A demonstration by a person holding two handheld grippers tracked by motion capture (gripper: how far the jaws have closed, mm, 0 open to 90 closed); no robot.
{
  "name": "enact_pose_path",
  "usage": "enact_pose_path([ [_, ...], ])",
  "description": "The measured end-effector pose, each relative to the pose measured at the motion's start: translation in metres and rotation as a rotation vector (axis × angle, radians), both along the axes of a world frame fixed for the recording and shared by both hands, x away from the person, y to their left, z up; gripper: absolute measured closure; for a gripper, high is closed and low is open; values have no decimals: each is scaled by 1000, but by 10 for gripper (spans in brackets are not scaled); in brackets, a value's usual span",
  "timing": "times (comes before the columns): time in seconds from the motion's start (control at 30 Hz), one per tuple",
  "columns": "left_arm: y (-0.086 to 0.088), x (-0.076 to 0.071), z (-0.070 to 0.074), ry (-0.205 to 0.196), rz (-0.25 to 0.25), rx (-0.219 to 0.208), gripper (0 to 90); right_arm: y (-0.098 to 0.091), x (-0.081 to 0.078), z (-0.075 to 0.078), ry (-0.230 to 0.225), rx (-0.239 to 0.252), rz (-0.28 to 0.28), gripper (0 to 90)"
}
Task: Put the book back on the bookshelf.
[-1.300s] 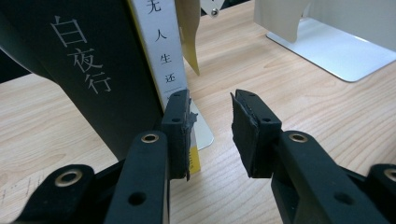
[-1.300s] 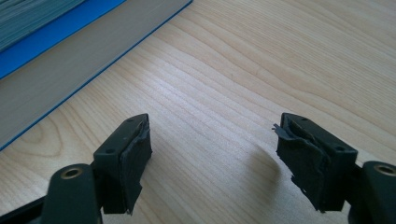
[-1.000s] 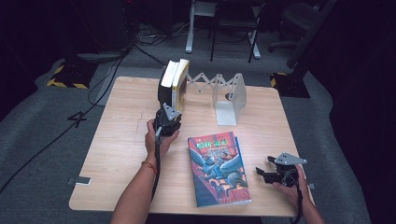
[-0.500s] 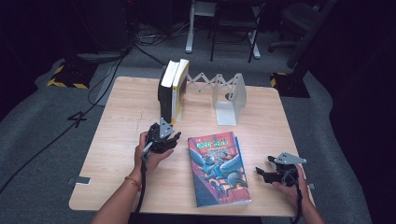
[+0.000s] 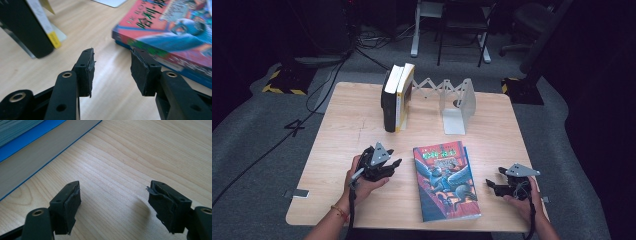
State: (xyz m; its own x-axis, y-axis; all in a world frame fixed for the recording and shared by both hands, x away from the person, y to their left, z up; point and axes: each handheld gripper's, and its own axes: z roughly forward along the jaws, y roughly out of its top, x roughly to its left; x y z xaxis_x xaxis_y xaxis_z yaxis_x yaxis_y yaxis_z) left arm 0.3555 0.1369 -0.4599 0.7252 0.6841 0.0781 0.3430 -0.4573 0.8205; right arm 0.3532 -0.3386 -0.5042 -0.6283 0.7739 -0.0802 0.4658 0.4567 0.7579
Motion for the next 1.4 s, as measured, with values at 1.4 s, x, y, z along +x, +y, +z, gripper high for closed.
enact_pose_path([
  [1.4,-21,-75,-37,162,-273,88,409,11,-20,16,120,-28,328,275],
])
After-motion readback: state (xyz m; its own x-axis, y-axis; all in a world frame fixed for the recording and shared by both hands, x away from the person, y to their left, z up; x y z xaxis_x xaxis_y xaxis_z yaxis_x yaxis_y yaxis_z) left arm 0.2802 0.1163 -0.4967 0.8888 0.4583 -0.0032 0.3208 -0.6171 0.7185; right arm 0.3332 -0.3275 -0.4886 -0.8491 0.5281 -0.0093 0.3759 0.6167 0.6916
